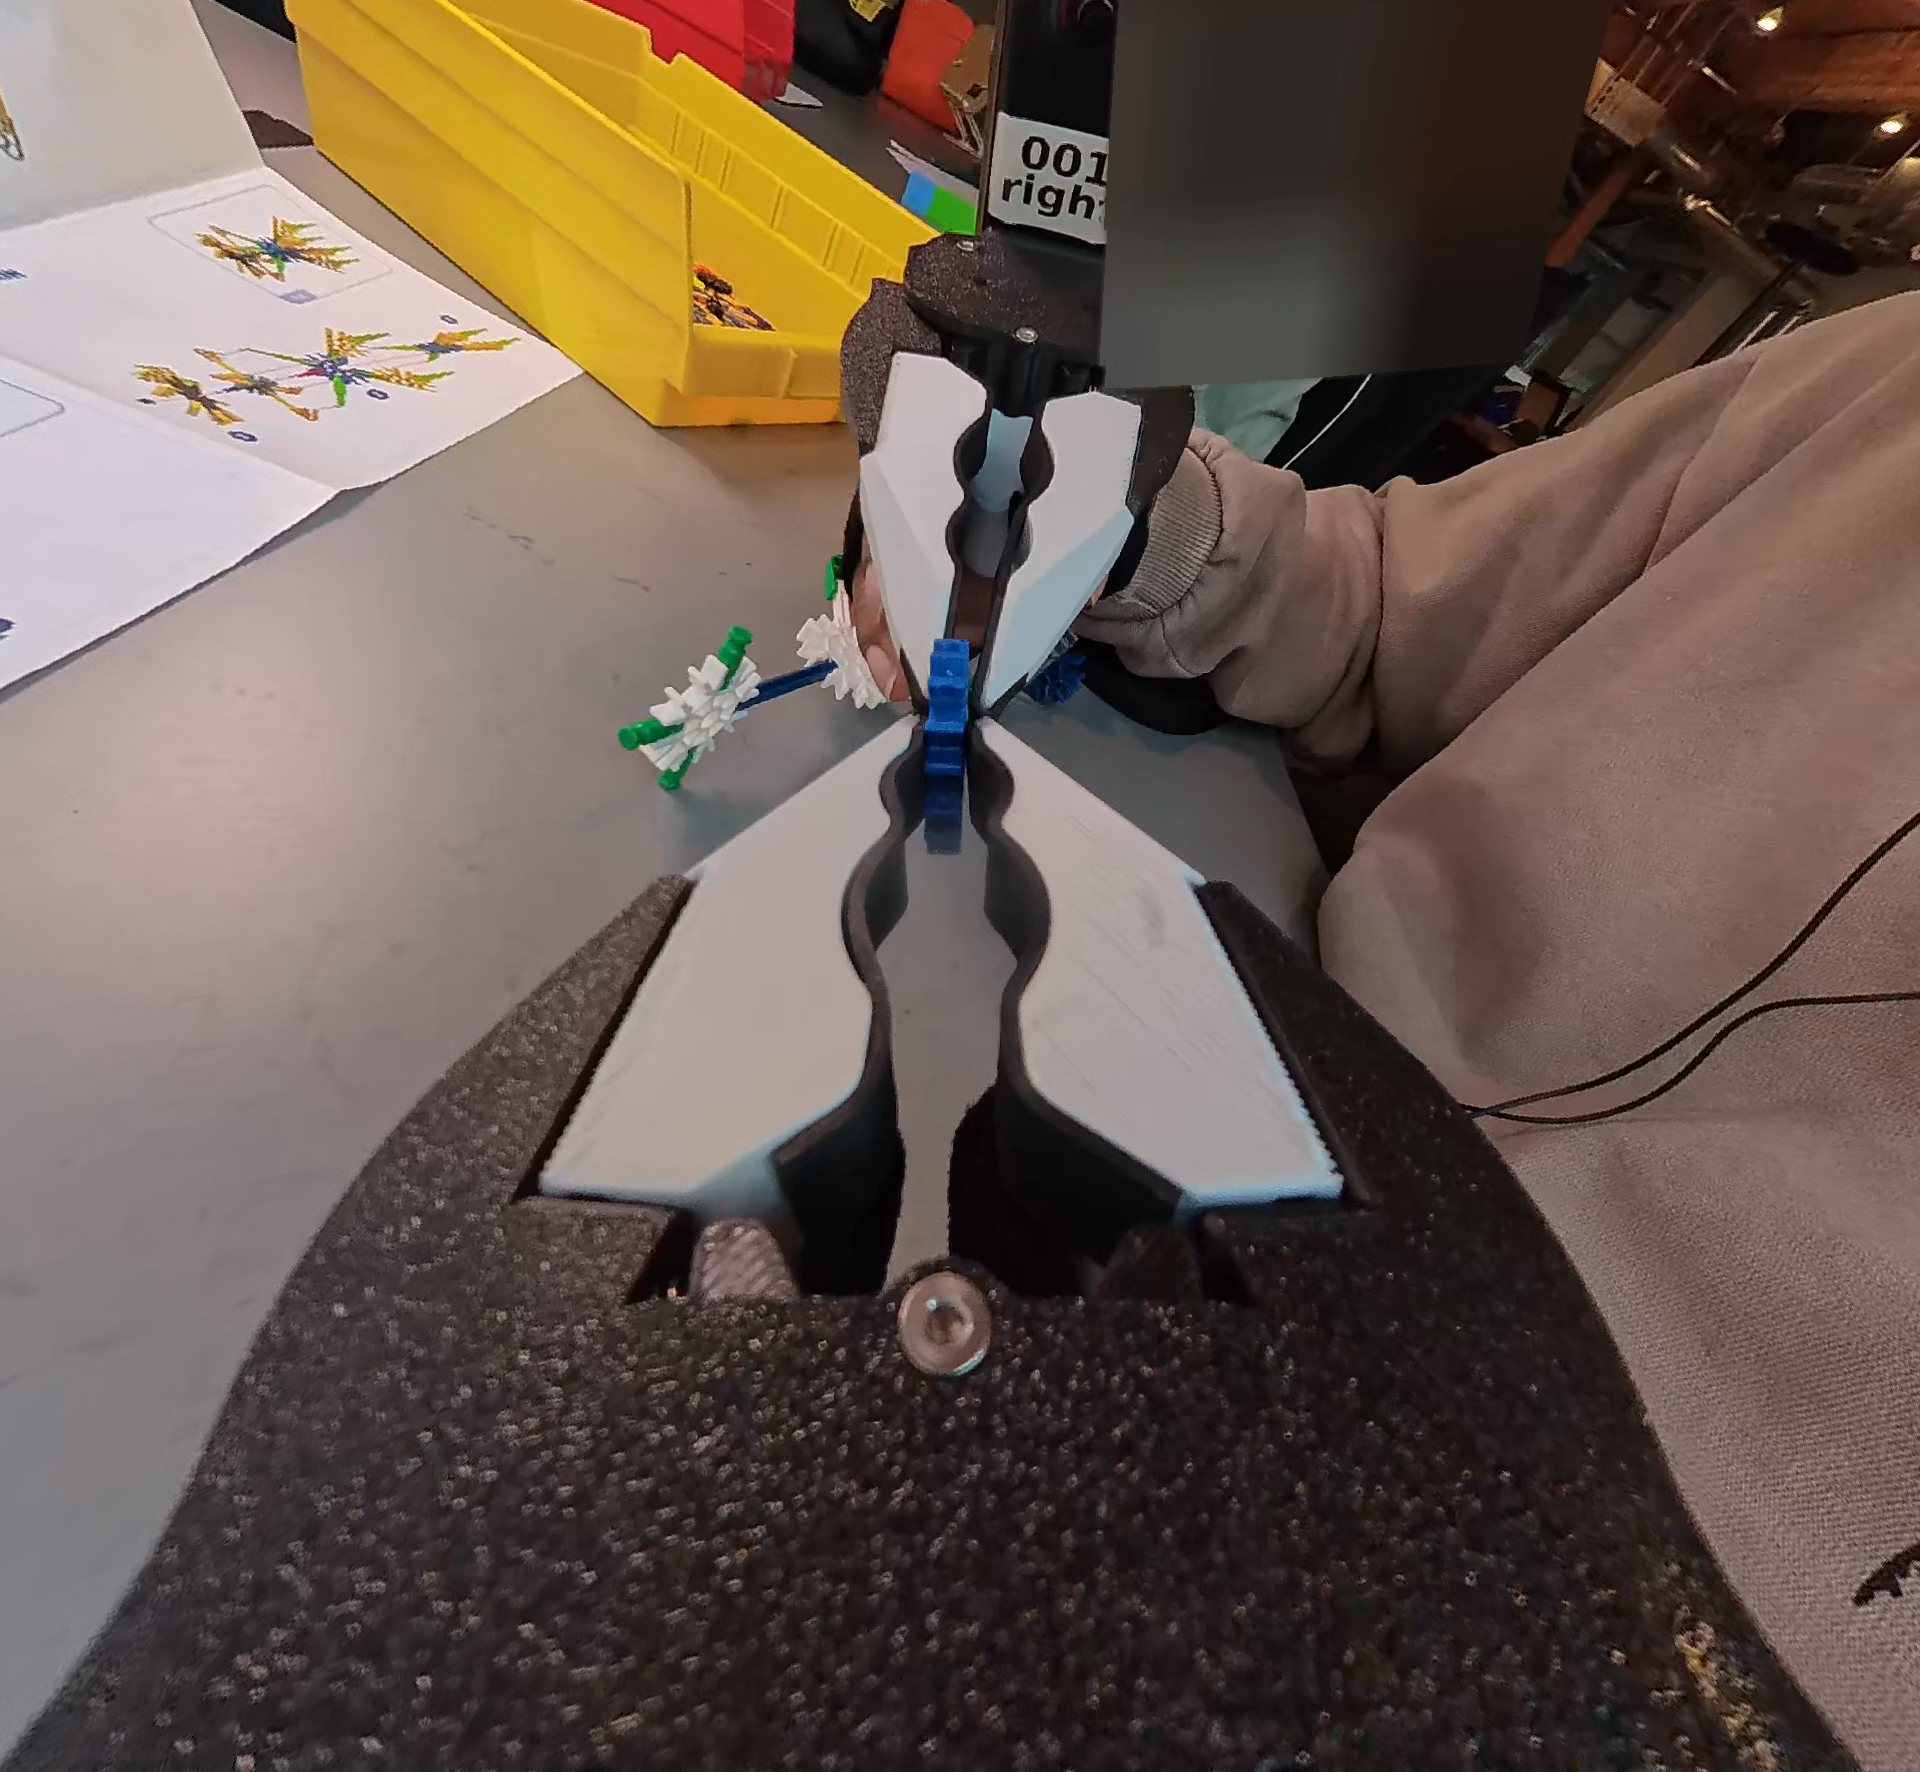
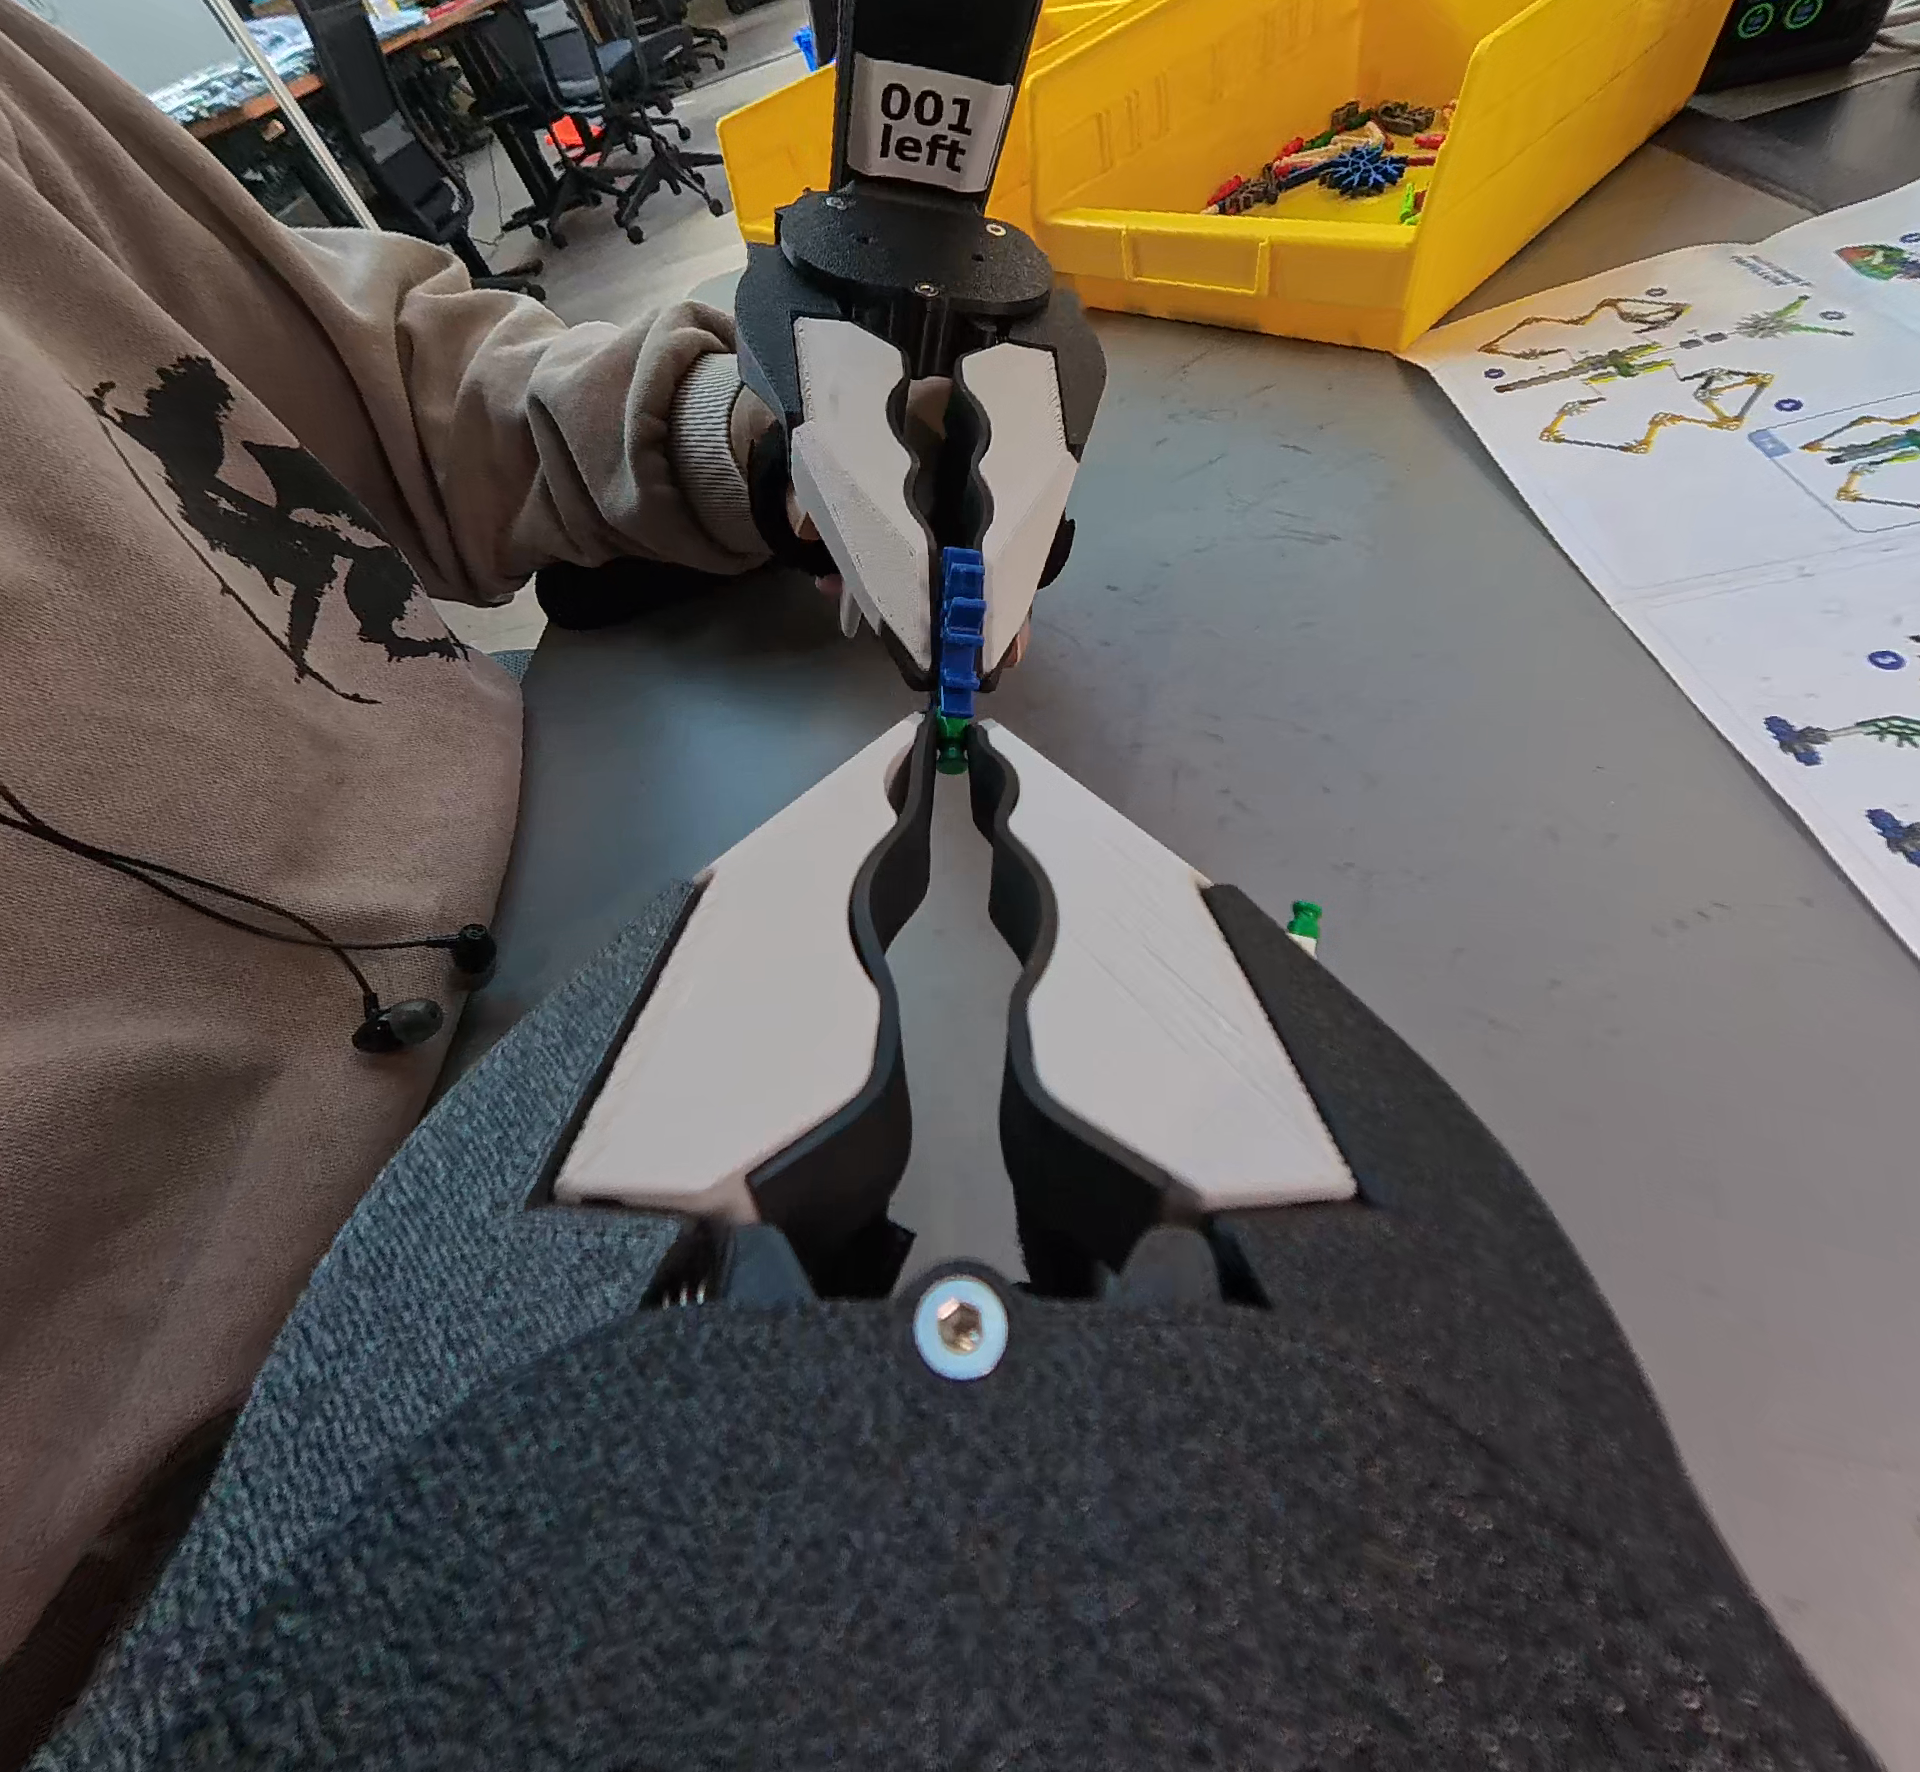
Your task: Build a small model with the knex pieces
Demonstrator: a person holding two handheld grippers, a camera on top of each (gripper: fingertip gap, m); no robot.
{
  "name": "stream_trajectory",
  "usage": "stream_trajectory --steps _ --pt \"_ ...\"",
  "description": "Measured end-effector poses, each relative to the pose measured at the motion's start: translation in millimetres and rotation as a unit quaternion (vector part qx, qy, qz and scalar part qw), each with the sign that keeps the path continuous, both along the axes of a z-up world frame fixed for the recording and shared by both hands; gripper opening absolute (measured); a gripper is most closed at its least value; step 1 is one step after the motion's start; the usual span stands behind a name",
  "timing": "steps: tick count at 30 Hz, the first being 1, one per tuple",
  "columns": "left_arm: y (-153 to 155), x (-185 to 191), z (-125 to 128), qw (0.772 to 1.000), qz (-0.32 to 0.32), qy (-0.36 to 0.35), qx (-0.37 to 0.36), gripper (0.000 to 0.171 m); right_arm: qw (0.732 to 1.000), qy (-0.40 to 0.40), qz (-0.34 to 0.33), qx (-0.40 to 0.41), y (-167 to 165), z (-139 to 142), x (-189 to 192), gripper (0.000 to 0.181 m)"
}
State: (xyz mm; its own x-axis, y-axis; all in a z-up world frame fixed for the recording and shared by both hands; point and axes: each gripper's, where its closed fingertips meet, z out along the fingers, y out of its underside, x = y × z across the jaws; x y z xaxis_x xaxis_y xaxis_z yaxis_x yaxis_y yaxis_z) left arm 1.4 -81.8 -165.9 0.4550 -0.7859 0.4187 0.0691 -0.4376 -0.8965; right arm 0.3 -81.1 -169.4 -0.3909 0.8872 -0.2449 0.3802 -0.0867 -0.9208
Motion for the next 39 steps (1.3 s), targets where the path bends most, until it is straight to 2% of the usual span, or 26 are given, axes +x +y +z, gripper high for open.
stream_trajectory --steps 13,16,20,26,32,36,37,39 --pt "-0.8 -0.1 9.7 1.0 0.006 -0.012 0.025 0.005 1.0 0.025 0.0 -0.006 -0.9 7.2 -1.6 0.004" --pt "7.5 -4.7 10.1 0.999 0.041 -0.015 0.028 0.005 0.999 0.028 -0.036 0.005 8.9 7.9 -7.1 0.004" --pt "23.6 -12.8 13.4 0.991 0.12 0.002 0.055 0.006 0.994 0.041 -0.099 0.016 26.6 12.7 -16.0 0.005" --pt "42.4 -19.0 25.2 0.963 0.219 0.089 0.127 0.005 0.978 0.063 -0.182 0.08 45.0 25.4 -22.4 0.007" --pt "54.6 -20.1 19.0 0.942 0.267 0.156 0.13 0.007 0.956 0.046 -0.233 0.173 57.2 19.8 -21.8 0.007" --pt "66.1 -22.8 8.8 0.919 0.3 0.219 0.133 0.006 0.933 0.038 -0.259 0.247 61.0 18.5 -22.9 0.003" --pt "68.1 -22.7 5.8 0.916 0.307 0.224 0.131 0.006 0.92 0.031 -0.261 0.292 62.9 16.3 -22.7 0.003" --pt "67.7 -21.9 11.9 0.925 0.306 0.189 0.119 0.006 0.917 0.038 -0.263 0.297 62.5 22.9 -22.0 0.003"
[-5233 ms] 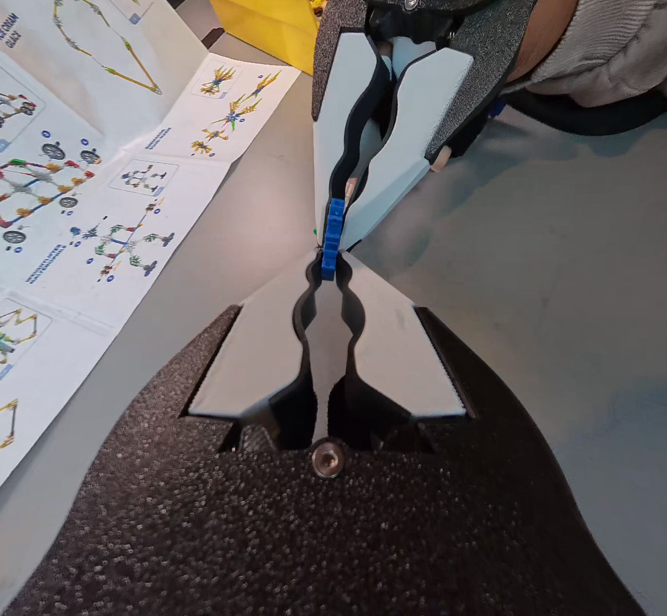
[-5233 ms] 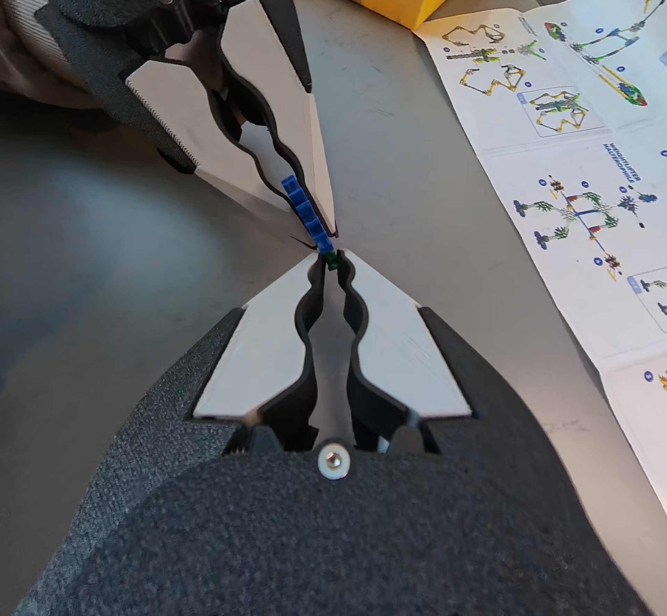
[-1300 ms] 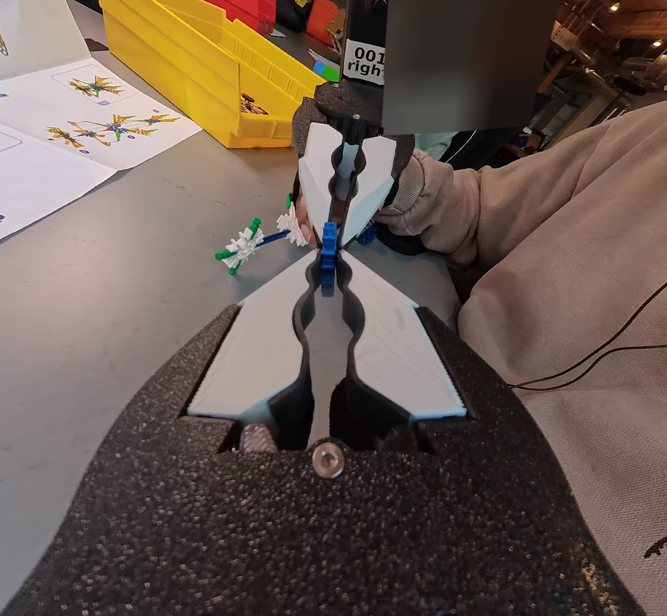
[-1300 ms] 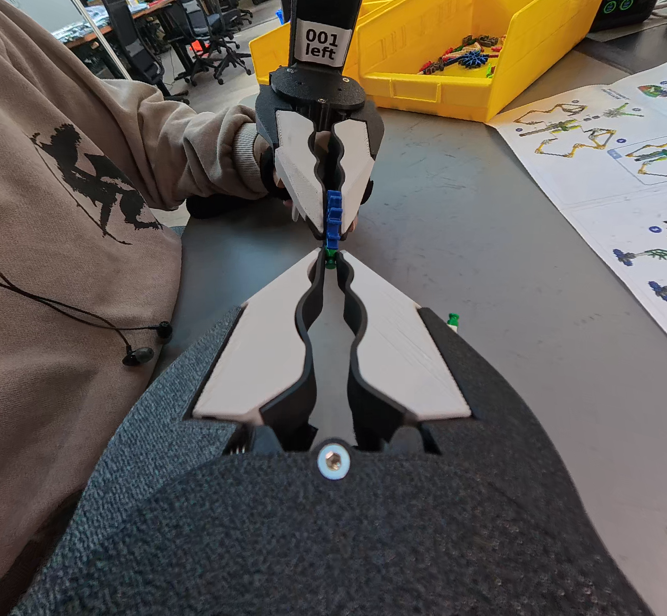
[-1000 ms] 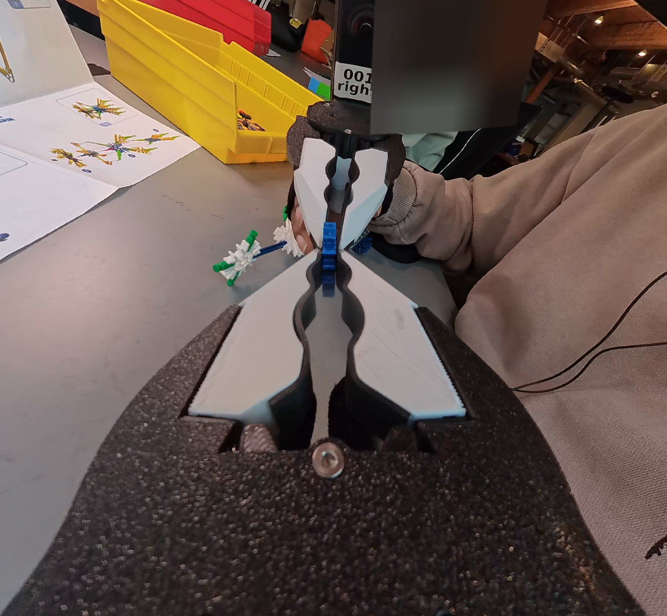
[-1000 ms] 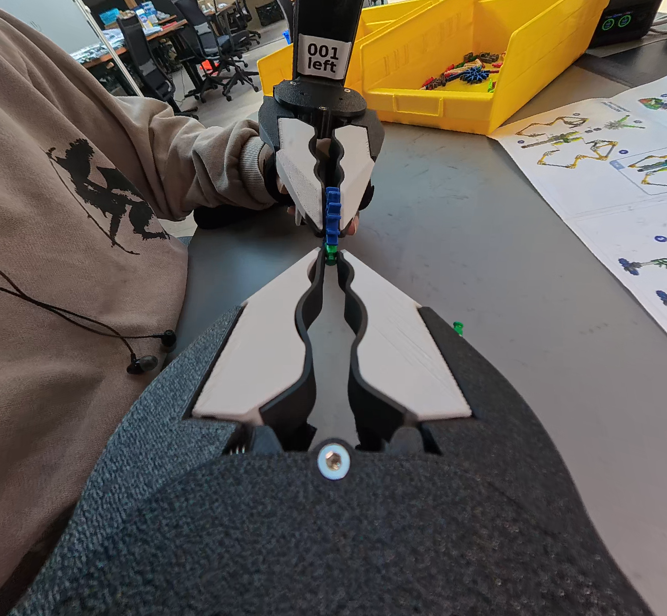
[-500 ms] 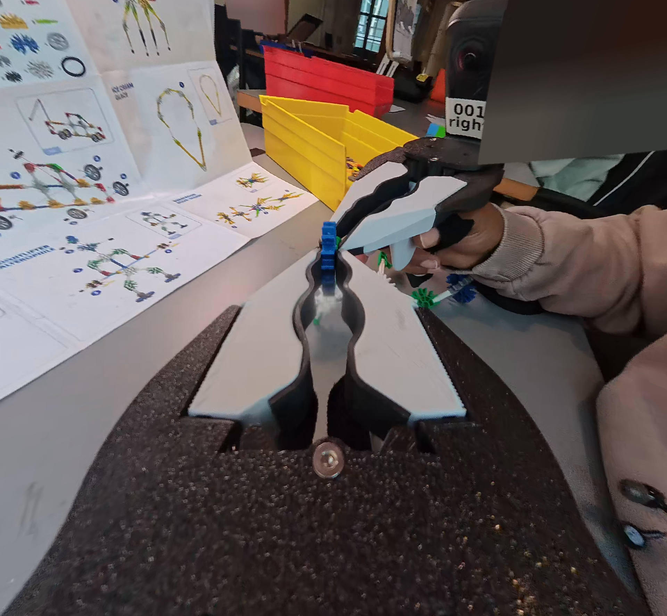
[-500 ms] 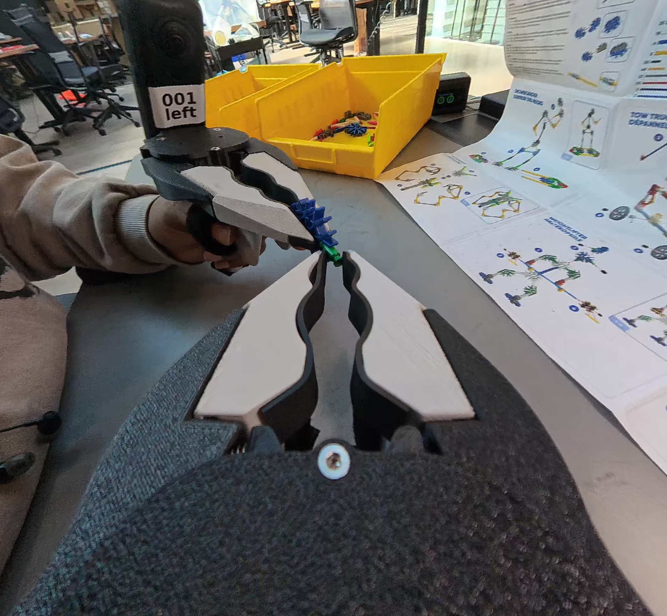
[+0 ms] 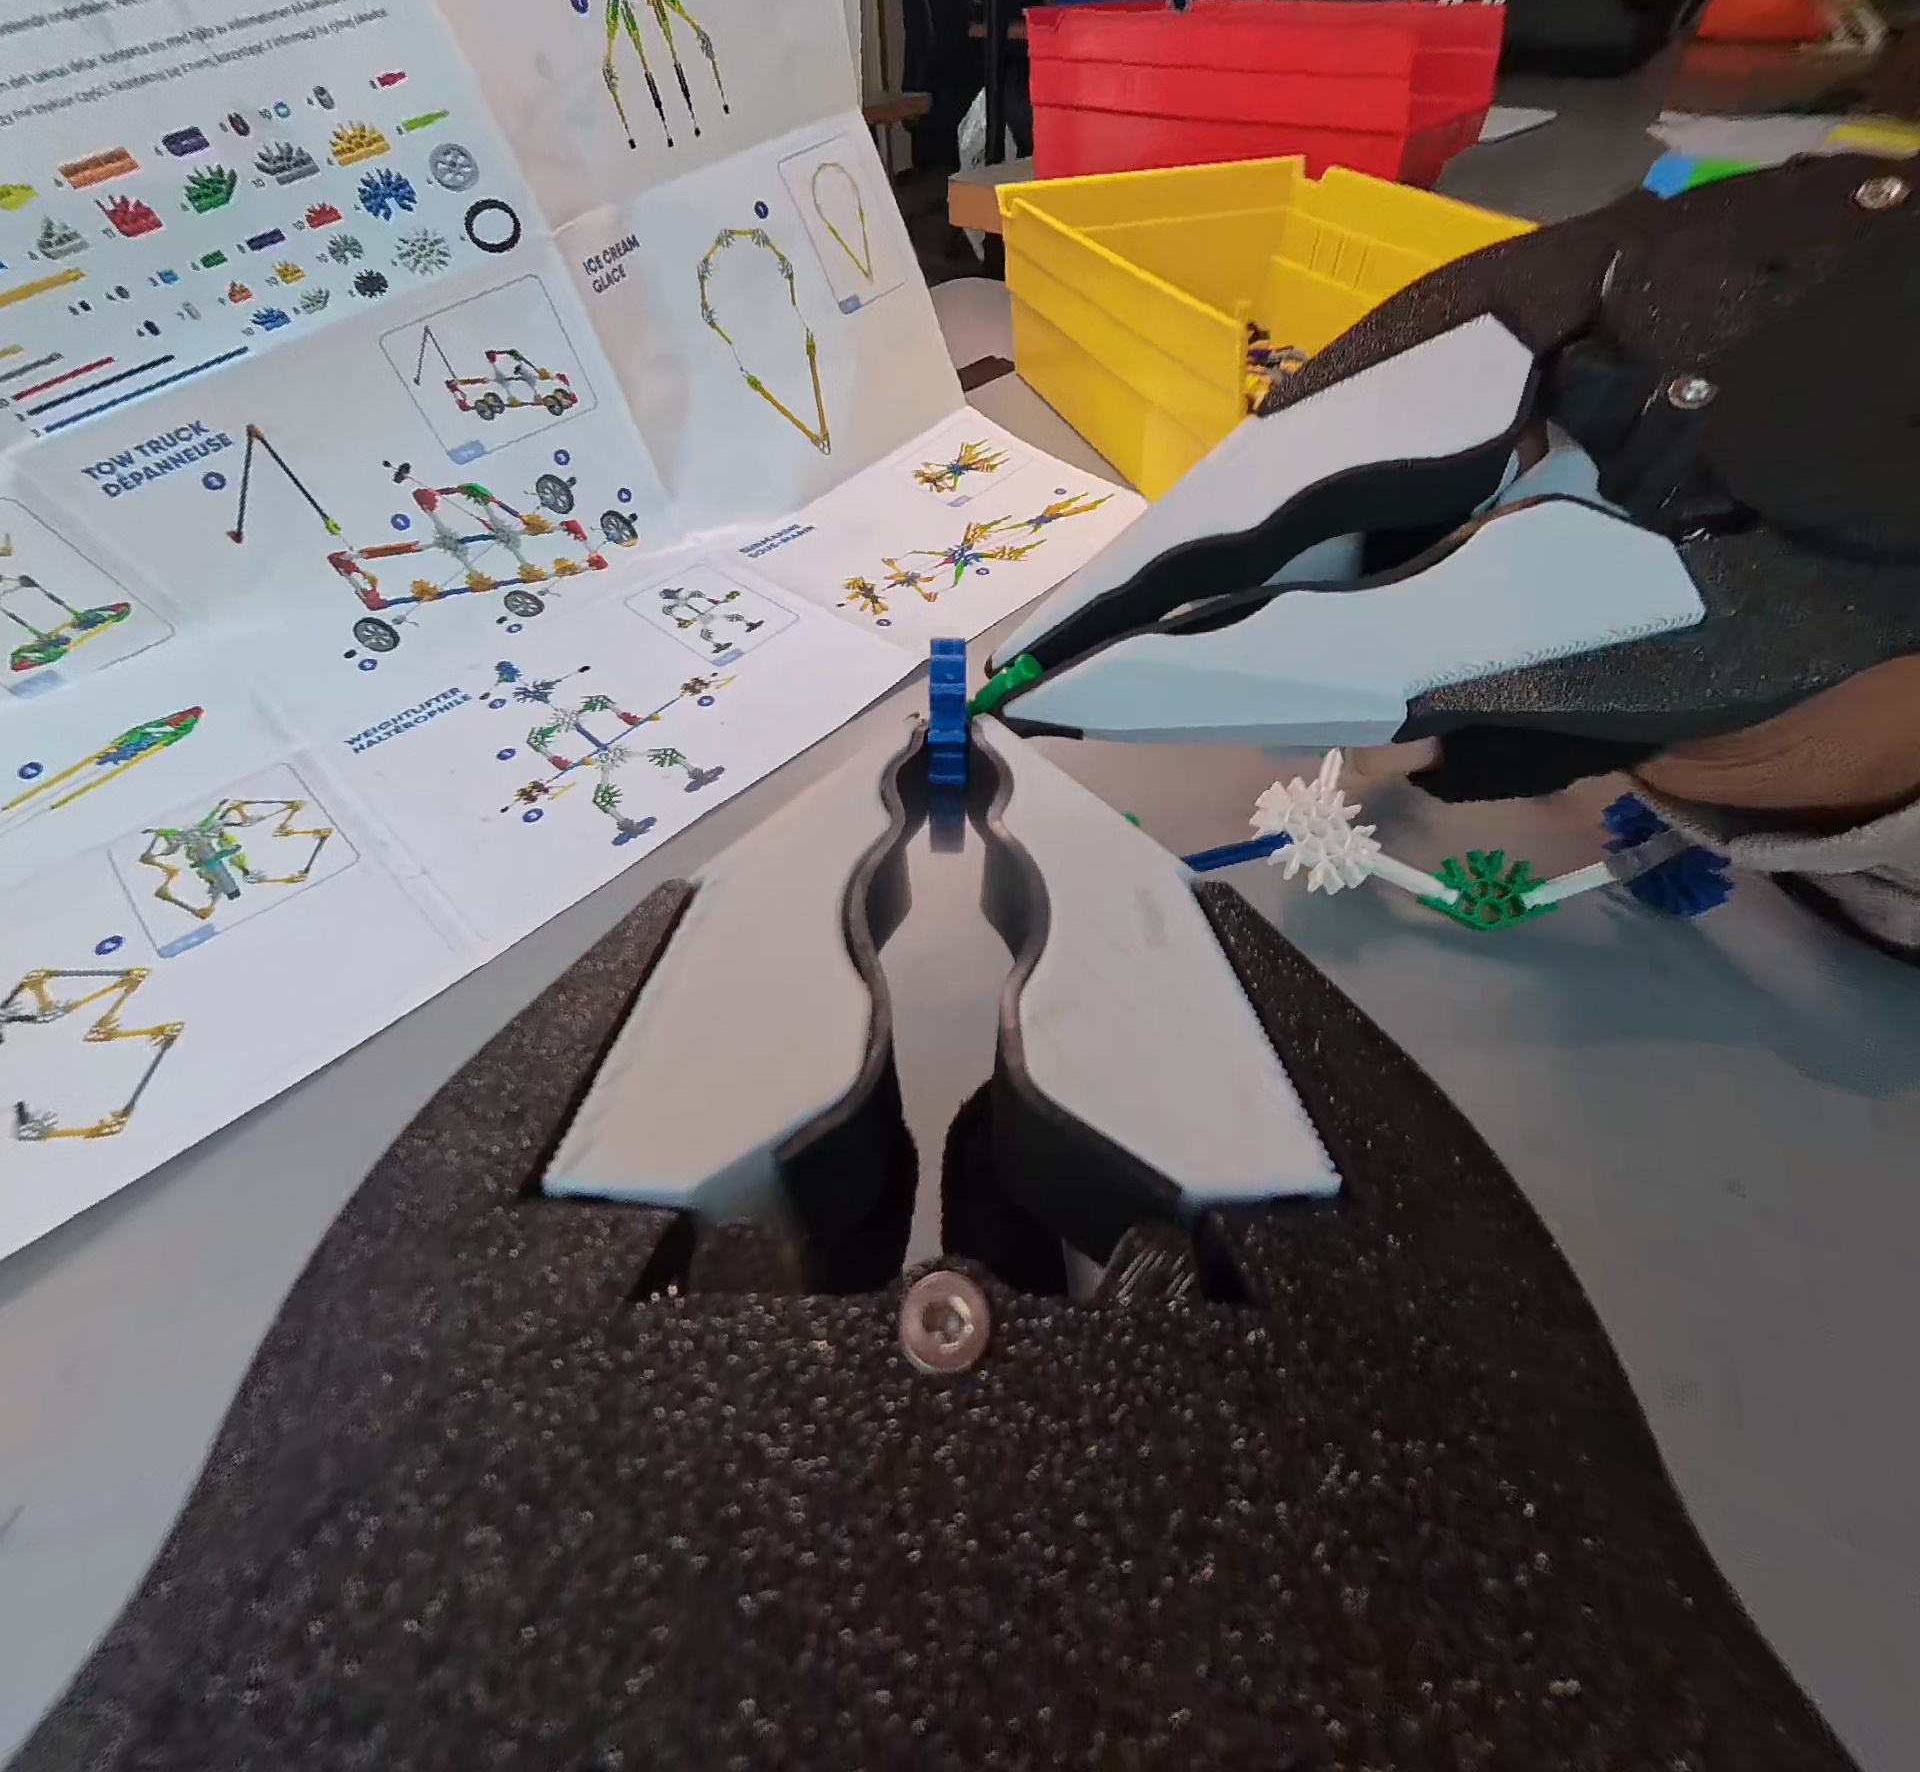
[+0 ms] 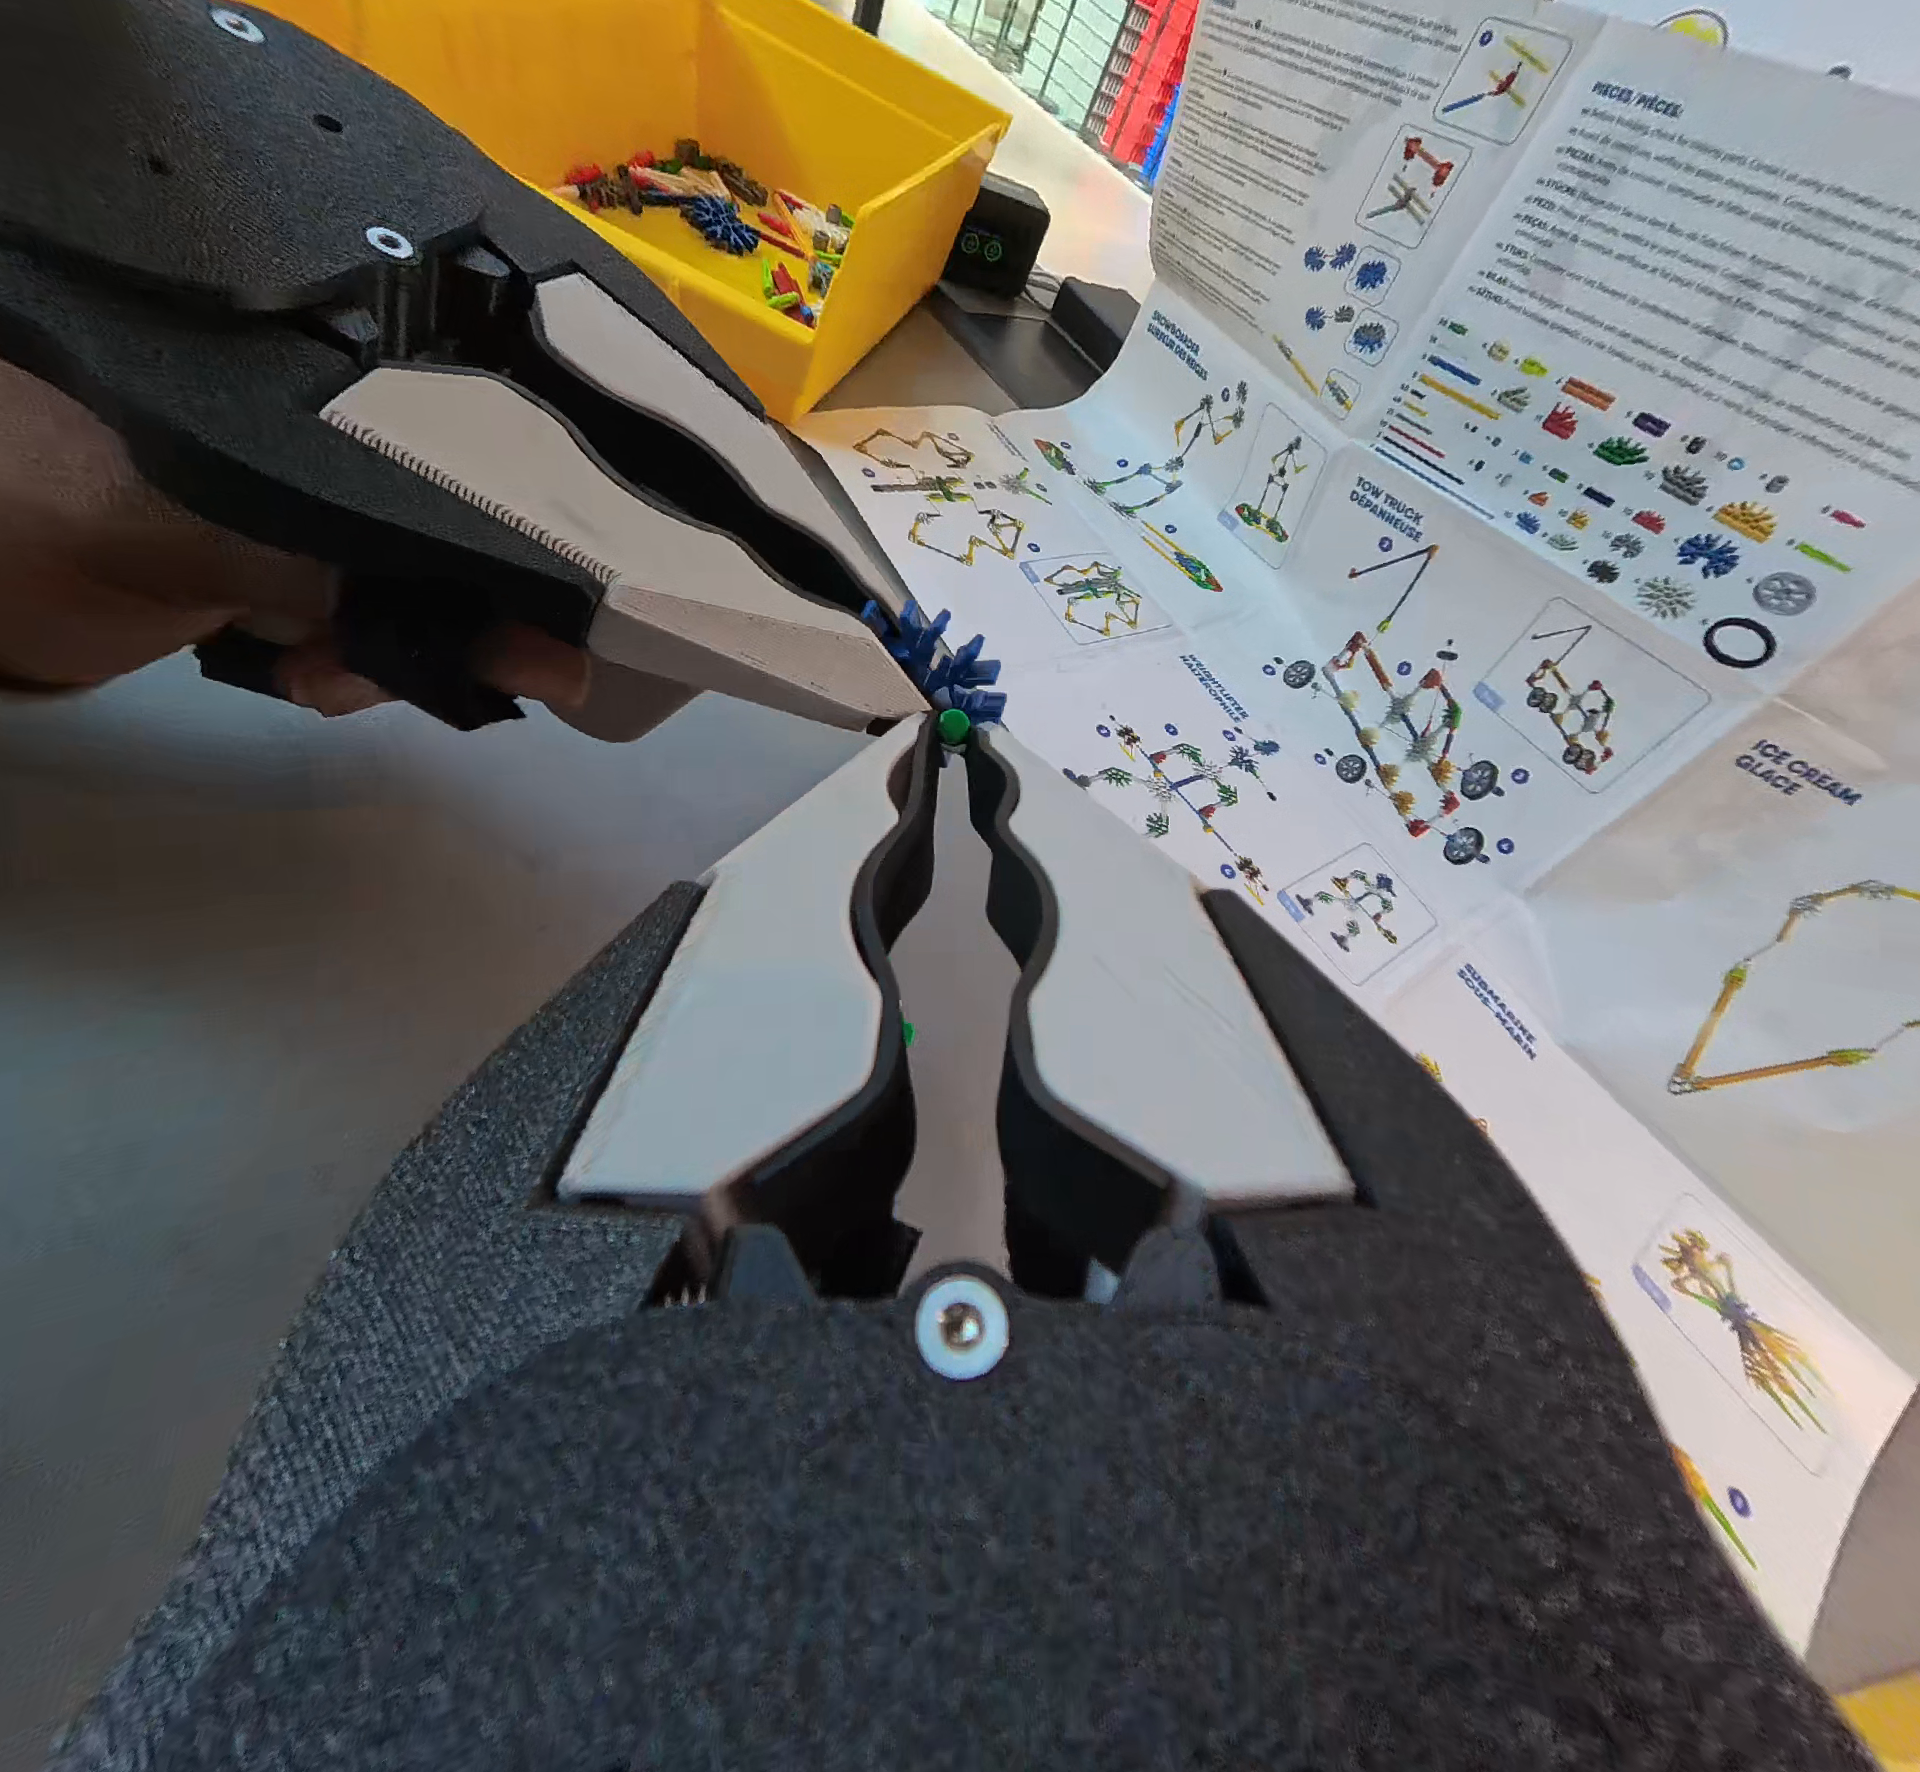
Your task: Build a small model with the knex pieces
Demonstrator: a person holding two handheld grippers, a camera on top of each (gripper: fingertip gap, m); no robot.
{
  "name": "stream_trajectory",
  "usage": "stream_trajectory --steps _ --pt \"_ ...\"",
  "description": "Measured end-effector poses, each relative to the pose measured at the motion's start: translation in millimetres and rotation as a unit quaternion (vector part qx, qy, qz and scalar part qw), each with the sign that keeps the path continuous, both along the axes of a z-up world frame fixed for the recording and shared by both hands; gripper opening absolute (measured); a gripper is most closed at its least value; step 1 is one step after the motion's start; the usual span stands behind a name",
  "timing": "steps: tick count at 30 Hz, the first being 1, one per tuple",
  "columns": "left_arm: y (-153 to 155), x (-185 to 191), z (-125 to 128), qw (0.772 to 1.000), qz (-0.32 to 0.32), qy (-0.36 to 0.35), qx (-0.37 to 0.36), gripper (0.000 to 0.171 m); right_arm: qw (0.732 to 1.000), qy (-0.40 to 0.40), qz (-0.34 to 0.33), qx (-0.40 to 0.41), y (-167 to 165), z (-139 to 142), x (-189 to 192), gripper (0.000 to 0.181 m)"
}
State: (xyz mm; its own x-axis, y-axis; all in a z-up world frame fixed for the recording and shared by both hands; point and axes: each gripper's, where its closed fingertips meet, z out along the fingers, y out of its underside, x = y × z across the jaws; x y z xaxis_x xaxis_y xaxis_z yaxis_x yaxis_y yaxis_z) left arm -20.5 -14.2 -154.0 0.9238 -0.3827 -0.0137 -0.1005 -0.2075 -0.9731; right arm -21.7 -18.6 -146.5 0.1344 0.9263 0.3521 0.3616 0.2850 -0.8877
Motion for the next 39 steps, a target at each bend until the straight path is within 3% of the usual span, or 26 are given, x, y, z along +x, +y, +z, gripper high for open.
stream_trajectory --steps 2,7,13,16,19,21,25,28,30,34,37,39 --pt "0.1 0.0 2.9 1.0 -0.011 -0.018 -0.005 0.005 1.0 -0.002 0.006 -0.01 0.8 0.3 0.1 0.003" --pt "4.0 -16.9 -16.4 0.999 0.017 0.015 -0.033 0.005 1.0 -0.019 0.022 -0.008 -1.4 -7.8 5.4 0.003" --pt "-7.6 -28.1 -7.9 0.993 -0.062 -0.094 -0.036 0.006 0.995 0.0 0.096 -0.024 -12.4 -1.2 12.9 0.004" --pt "-5.8 -61.5 9.2 0.992 -0.022 -0.125 -0.008 0.006 0.992 0.005 0.122 -0.022 -17.0 -4.9 15.0 0.005" --pt "-6.7 -114.4 28.9 0.991 0.056 -0.119 0.035 0.006 0.992 -0.001 0.127 0.002 -17.5 -9.3 16.1 0.004" --pt "-10.9 -175.0 33.9 0.983 0.162 -0.065 0.047 0.006 0.991 -0.01 0.131 0.013 -18.6 -13.5 16.4 0.005" --pt "-46.8 -303.6 23.2 0.926 0.377 0.018 0.004 0.006 0.99 -0.012 0.14 0.002 -21.7 -17.0 15.4 0.005" --pt "-69.4 -352.8 -4.8 0.896 0.439 0.019 -0.065 0.009 0.99 -0.011 0.143 -0.002 -22.5 -17.3 15.5 0.005" --pt "-72.1 -360.2 -10.9 0.89 0.449 0.011 -0.074 0.037 0.99 -0.008 0.143 -0.002 -22.7 -15.9 16.1 0.005" --pt "-52.4 -322.5 12.2 0.922 0.385 0.032 -0.014 0.052 0.99 0.004 0.139 -0.001 -22.3 -10.0 17.6 0.005" --pt "-24.8 -231.4 18.1 0.98 0.191 -0.061 0.012 0.04 0.991 0.017 0.135 0.006 -21.6 -4.2 18.2 0.005" --pt "-16.8 -156.8 17.4 0.983 0.028 -0.18 -0.013 0.038 0.991 0.022 0.135 0.013 -21.4 -2.9 18.1 0.005"
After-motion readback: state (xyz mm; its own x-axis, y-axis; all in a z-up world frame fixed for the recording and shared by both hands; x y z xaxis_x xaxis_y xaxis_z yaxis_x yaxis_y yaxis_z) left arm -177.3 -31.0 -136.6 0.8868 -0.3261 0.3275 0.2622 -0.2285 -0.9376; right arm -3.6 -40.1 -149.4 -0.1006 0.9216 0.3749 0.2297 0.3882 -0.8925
